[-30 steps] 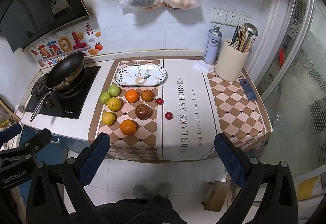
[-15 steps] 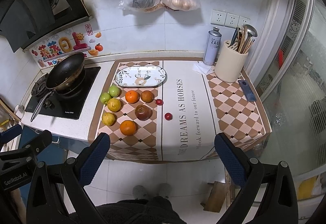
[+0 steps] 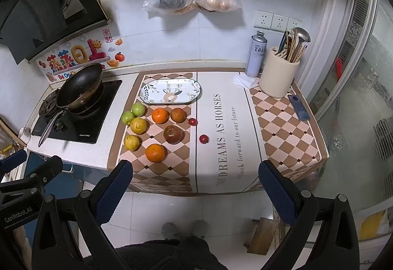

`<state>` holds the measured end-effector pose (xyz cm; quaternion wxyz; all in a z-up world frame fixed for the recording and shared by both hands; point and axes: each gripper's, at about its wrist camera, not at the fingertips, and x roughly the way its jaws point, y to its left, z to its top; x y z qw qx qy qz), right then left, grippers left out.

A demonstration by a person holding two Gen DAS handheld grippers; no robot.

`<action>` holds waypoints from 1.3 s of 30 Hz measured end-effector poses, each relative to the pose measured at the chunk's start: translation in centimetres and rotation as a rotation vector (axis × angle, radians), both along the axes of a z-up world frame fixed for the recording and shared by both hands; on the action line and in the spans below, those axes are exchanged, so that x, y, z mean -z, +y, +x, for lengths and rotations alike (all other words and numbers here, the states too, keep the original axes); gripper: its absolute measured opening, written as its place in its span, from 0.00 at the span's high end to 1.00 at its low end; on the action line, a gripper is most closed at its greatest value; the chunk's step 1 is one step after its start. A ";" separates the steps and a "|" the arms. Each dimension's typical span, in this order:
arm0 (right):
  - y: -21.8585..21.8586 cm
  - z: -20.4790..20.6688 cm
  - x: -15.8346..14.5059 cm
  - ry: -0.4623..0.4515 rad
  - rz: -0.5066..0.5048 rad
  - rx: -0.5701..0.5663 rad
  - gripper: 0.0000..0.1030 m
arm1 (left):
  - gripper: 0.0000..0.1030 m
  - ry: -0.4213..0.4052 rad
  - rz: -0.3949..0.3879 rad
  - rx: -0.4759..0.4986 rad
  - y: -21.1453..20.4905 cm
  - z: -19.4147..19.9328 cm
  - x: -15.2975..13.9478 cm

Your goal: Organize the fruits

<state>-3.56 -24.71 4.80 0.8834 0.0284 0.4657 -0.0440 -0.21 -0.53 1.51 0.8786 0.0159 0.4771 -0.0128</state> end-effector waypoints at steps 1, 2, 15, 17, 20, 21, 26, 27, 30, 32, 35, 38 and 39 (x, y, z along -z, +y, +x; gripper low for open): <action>0.1 0.1 -0.2 0.000 0.001 0.001 0.00 | 0.00 -0.001 0.000 0.000 0.0 -0.1 0.0; 0.0 0.1 -0.2 0.000 0.002 -0.001 0.00 | 0.00 -0.002 0.001 0.000 0.0 -0.1 0.1; -0.4 0.5 0.2 -0.005 0.005 0.001 0.00 | 0.00 -0.012 -0.003 -0.005 0.0 0.4 -0.1; -0.4 0.8 0.3 -0.007 0.007 0.001 0.00 | 0.00 -0.010 -0.005 -0.007 0.1 0.4 0.0; -0.4 0.9 0.2 -0.008 0.007 0.001 0.00 | 0.00 -0.014 -0.006 -0.007 0.0 0.4 -0.1; -0.4 0.9 0.2 -0.007 0.008 0.001 0.00 | 0.00 -0.014 -0.006 -0.007 0.1 0.7 -0.2; -0.3 0.8 0.3 -0.008 0.008 0.000 0.00 | 0.00 -0.013 -0.009 -0.009 0.1 1.4 -0.4; -0.3 0.8 0.3 -0.008 0.007 0.000 0.00 | 0.00 -0.013 -0.008 -0.008 0.0 1.3 -0.4; -0.2 1.4 0.4 -0.002 0.011 -0.004 0.00 | 0.00 -0.011 -0.011 -0.011 0.1 1.6 -0.4; -0.2 2.0 0.6 0.003 0.015 -0.007 0.00 | 0.00 -0.008 -0.012 -0.014 0.1 2.0 -0.2; -0.6 3.1 1.2 0.013 0.032 -0.007 0.00 | 0.00 -0.006 -0.006 -0.023 0.0 2.9 0.3; -1.2 4.4 2.4 0.020 0.061 -0.005 0.00 | 0.00 -0.041 0.024 -0.053 0.2 4.2 0.8; -1.3 4.8 2.9 0.021 0.075 -0.006 0.00 | 0.00 -0.059 0.047 -0.070 0.3 5.1 1.2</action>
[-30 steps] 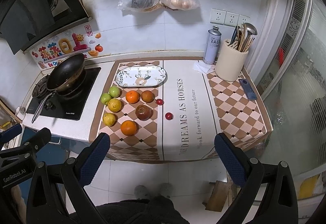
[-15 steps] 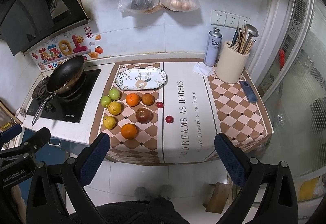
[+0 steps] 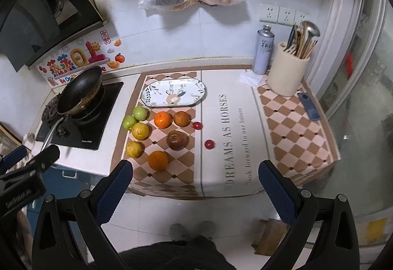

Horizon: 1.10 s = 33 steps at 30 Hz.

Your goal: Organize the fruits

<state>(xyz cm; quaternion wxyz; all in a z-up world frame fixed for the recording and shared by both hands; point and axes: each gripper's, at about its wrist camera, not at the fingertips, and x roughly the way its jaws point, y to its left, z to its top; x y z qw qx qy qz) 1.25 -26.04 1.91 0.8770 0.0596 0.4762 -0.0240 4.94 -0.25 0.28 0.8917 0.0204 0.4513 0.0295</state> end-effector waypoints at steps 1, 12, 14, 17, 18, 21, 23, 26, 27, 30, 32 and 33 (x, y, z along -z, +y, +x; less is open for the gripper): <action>-0.1 0.8 0.7 0.003 0.018 -0.002 0.00 | 0.00 -0.010 0.012 -0.009 0.2 0.1 0.3; 1.2 12.9 12.7 0.144 0.174 -0.062 0.00 | 0.00 0.052 0.225 -0.193 5.6 9.6 9.1; 2.0 15.9 16.2 0.209 0.188 -0.054 0.00 | 0.00 0.104 0.231 -0.193 6.5 11.7 11.2; 2.8 19.3 21.2 0.304 0.205 -0.040 0.00 | 0.00 0.206 0.203 -0.167 7.3 15.7 14.6; 3.0 20.0 22.4 0.325 0.213 -0.035 0.00 | 0.00 0.258 0.175 -0.148 7.9 17.7 16.4; 4.2 22.5 26.6 0.407 0.218 -0.005 0.02 | 0.01 0.391 0.074 -0.111 9.1 22.3 20.4; 4.8 23.8 28.8 0.442 0.229 0.021 0.02 | 0.02 0.485 -0.035 -0.109 10.0 25.3 23.2; 5.3 25.1 31.2 0.495 0.267 0.077 0.06 | 0.16 0.592 -0.144 -0.118 10.8 28.4 26.7; 5.3 25.6 31.8 0.509 0.277 0.093 0.06 | 0.20 0.632 -0.185 -0.114 10.8 29.4 28.1; 5.4 26.1 33.2 0.540 0.294 0.139 0.07 | 0.21 0.700 -0.235 -0.089 10.2 31.3 30.9; 5.5 26.5 34.0 0.562 0.305 0.157 0.07 | 0.21 0.724 -0.243 -0.067 9.6 32.0 31.9; 5.6 26.7 34.5 0.571 0.308 0.164 0.07 | 0.21 0.740 -0.240 -0.054 9.2 32.1 32.4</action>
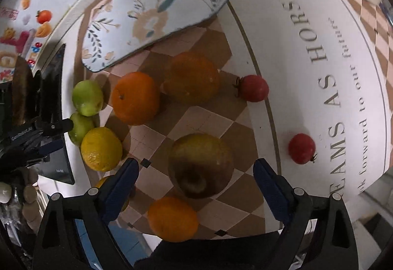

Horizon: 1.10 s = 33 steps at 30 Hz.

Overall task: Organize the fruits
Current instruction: 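Grasp the brown apple with the right tool while the left tool grasps a green apple, then place the brown apple on the floral plate with the right tool while the left tool places the green apple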

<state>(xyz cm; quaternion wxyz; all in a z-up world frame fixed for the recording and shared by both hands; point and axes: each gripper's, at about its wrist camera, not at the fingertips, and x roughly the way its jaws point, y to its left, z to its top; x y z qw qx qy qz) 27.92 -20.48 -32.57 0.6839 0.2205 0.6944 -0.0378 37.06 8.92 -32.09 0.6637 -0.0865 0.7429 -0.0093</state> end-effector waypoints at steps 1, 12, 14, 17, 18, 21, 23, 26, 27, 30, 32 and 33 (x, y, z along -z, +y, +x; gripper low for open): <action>0.1 0.1 0.4 0.012 0.006 0.006 0.07 | 0.21 0.008 -0.008 0.010 -0.3 0.0 0.2; 2.1 1.3 2.9 0.069 0.014 0.011 0.11 | 0.38 -0.007 -0.075 0.106 -3.7 -1.0 0.2; 2.3 1.4 3.2 0.087 0.004 0.010 0.16 | 0.40 -0.018 -0.068 0.115 -4.2 -1.3 -0.1; 2.6 1.5 3.8 0.101 0.009 0.005 0.19 | 0.48 -0.039 -0.053 0.118 -4.4 -2.0 -0.6; 2.8 1.4 3.9 0.107 0.009 0.001 0.20 | 0.48 -0.045 -0.060 0.113 -4.2 -2.1 -0.1; 3.1 0.7 4.3 0.109 0.004 -0.007 0.20 | 0.48 -0.051 -0.067 0.093 -4.4 -2.4 0.0; 3.3 0.7 4.5 0.111 0.002 -0.012 0.20 | 0.48 -0.060 -0.065 0.088 -3.9 -2.2 0.2; 3.5 0.6 4.7 0.113 -0.014 -0.025 0.25 | 0.48 -0.056 -0.079 0.066 -3.4 -1.8 0.7; 3.4 0.6 4.7 0.112 -0.022 -0.031 0.29 | 0.48 -0.060 -0.081 0.059 -2.7 -1.9 0.4; 4.0 0.5 4.9 0.106 -0.017 -0.044 0.32 | 0.48 -0.079 -0.071 0.047 -1.6 -1.3 1.3; 4.0 0.4 4.9 0.103 -0.012 -0.055 0.32 | 0.49 -0.084 -0.062 0.049 -1.2 -1.6 1.0; 4.0 0.4 4.8 0.101 -0.015 -0.061 0.32 | 0.49 -0.091 -0.055 0.055 -1.3 -1.7 0.9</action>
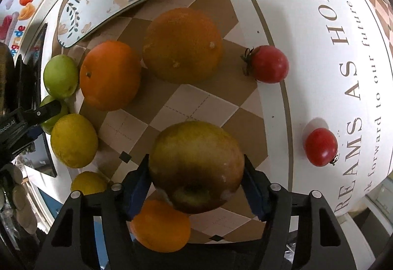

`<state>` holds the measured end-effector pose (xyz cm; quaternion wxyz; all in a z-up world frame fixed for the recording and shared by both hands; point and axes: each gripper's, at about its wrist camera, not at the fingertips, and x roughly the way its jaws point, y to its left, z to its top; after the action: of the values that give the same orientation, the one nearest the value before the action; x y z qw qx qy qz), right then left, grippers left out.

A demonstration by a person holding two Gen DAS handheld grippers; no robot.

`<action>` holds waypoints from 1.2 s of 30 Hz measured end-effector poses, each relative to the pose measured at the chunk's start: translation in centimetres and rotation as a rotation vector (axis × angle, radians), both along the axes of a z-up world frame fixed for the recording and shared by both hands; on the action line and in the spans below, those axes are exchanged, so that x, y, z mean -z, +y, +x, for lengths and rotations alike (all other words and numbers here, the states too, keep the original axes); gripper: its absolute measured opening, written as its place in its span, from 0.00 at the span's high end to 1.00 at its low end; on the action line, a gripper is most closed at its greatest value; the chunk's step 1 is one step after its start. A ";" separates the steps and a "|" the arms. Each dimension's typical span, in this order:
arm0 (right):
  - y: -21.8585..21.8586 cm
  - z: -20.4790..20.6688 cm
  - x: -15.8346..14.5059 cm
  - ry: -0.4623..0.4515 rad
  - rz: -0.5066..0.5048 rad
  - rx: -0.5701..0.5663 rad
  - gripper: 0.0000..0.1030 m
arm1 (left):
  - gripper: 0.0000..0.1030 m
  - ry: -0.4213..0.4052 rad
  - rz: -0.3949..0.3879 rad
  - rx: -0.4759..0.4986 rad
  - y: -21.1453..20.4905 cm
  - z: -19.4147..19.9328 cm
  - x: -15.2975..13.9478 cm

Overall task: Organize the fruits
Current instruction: 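Place the brown apple on the floral plate with the right tool while the left tool places the green apple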

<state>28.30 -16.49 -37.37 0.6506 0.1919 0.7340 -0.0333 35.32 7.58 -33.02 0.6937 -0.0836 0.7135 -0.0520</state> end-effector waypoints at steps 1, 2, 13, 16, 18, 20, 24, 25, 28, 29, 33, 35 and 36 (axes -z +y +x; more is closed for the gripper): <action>0.0 0.0 -0.1 -0.003 -0.003 -0.009 0.32 | 0.49 -0.008 0.007 0.006 -0.3 -0.2 -0.1; 0.0 0.0 -0.2 -0.008 -0.004 -0.016 0.32 | 0.49 -0.017 0.018 0.015 -0.4 -0.3 -0.3; -1.6 1.1 -5.2 -0.128 0.041 -0.082 0.33 | 0.49 -0.136 0.033 0.068 -2.1 -2.1 -6.5; -2.1 2.3 -7.5 -0.179 0.073 -0.082 0.33 | 0.49 -0.183 -0.013 0.069 -3.0 -1.1 -9.4; -2.9 3.8 -8.8 -0.213 0.088 -0.078 0.33 | 0.49 -0.216 -0.061 0.071 -4.0 0.4 -11.4; -3.7 6.4 -9.8 -0.245 0.086 -0.078 0.33 | 0.49 -0.229 -0.091 0.066 -5.4 2.2 -12.3; -4.0 11.7 -9.9 -0.276 0.059 -0.093 0.33 | 0.49 -0.225 -0.107 0.060 -7.7 7.5 -11.6; -4.1 13.1 -9.6 -0.274 0.055 -0.107 0.33 | 0.49 -0.215 -0.107 0.056 -8.1 8.3 -11.2; -3.8 16.9 -8.2 -0.259 0.035 -0.142 0.33 | 0.49 -0.154 -0.110 0.028 -8.9 11.7 -8.5; -4.0 17.9 -7.7 -0.253 0.028 -0.154 0.33 | 0.49 -0.134 -0.106 0.019 -9.1 12.6 -7.5; -4.2 20.8 -5.3 -0.224 0.013 -0.200 0.33 | 0.49 -0.059 -0.084 -0.019 -9.8 15.8 -4.0; -3.9 21.7 -4.4 -0.213 0.013 -0.226 0.32 | 0.49 -0.035 -0.073 -0.026 -10.1 16.7 -3.0; -3.8 22.2 -4.0 -0.208 0.014 -0.235 0.32 | 0.49 -0.026 -0.067 -0.026 -10.3 17.1 -2.5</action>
<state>50.48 -20.28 -33.35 0.7211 0.1118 0.6803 0.0682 52.39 -2.72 -30.47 0.7004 -0.1152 0.7010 -0.0681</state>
